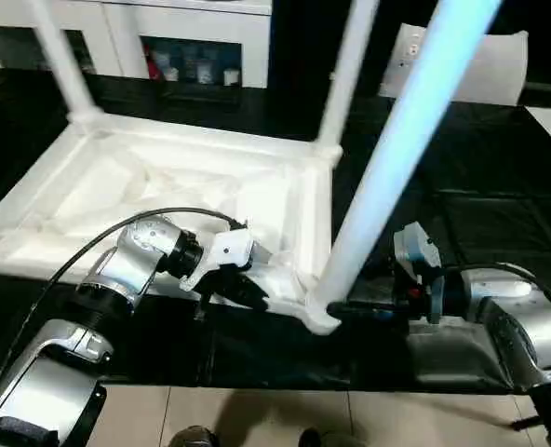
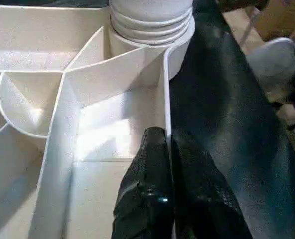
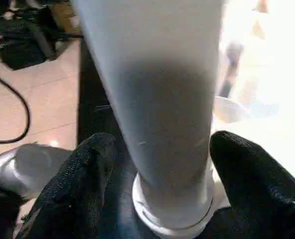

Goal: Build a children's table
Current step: Rotate leg to tighten

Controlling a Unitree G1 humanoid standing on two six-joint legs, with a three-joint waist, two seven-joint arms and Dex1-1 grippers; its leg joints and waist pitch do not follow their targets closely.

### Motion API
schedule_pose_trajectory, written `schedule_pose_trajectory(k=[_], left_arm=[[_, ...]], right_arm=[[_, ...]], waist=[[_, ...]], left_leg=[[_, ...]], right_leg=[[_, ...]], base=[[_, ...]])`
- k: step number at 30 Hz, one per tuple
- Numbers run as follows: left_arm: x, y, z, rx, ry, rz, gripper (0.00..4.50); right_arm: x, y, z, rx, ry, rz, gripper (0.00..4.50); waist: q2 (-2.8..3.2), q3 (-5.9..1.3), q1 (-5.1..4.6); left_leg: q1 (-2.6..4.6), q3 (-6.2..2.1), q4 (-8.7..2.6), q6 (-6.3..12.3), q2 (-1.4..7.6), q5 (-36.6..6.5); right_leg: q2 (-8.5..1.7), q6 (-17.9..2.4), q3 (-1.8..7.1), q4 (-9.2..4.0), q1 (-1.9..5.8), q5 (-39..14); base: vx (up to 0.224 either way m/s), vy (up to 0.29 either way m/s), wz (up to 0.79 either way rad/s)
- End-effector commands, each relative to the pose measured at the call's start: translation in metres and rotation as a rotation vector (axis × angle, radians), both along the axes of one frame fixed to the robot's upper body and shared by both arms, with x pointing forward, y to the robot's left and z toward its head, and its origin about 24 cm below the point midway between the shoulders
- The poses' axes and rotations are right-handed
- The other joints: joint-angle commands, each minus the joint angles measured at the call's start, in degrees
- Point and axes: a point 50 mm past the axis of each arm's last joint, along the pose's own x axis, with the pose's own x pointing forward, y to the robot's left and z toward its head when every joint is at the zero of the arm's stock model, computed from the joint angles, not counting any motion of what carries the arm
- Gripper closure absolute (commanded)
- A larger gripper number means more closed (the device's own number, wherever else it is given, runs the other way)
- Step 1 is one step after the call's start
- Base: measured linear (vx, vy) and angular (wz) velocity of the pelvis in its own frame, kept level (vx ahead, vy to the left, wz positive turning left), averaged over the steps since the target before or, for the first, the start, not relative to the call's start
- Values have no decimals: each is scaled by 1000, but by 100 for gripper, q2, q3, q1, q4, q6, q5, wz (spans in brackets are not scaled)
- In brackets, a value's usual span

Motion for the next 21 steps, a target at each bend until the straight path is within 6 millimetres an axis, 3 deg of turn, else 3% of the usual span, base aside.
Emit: schedule_pose_trajectory(k=[1,6,10,13,16,19,21], left_arm=[[-4,-8,-1,49,18,-106,450],[-4,-13,-1,58,15,-150,450],[-4,-14,-3,55,18,-154,450],[-5,-12,-4,52,24,-143,450],[-4,-12,-4,33,31,-125,450],[1,-21,-2,-51,28,-10,450],[3,-24,-3,-59,16,30,450]], right_arm=[[2,0,3,-3,-7,35,155],[4,3,1,-8,17,100,190],[3,4,0,-1,26,117,221],[-1,8,-1,13,49,135,239],[-3,10,-2,27,61,131,248],[-8,18,-3,95,109,40,250],[-8,22,-4,117,103,-4,250]], waist=[[-40,-359,-15],[-35,-369,29],[-38,-366,74],[-8,-371,107],[-23,-368,112],[-10,-362,121],[-13,-342,114]], left_leg=[[107,-48,-343,496,369,-775],[88,-40,-318,589,360,-642],[92,-44,-327,512,371,-747],[99,-47,-329,442,369,-796],[97,-47,-332,399,369,-835],[99,-49,-342,348,370,-864],[99,-61,-357,273,362,-1055]], right_leg=[[-437,-1434,304,-283,283,-970],[-442,-1513,294,-247,292,-762],[-447,-1449,296,-265,290,-980],[-448,-1415,298,-273,291,-1050],[-447,-1383,299,-280,287,-1115],[-438,-1370,306,-285,284,-1161],[-453,-1275,310,-333,265,-1504]], base=[[0,0,0],[0,0,0],[0,0,0],[0,0,0],[0,0,0],[0,0,0],[0,0,0]])
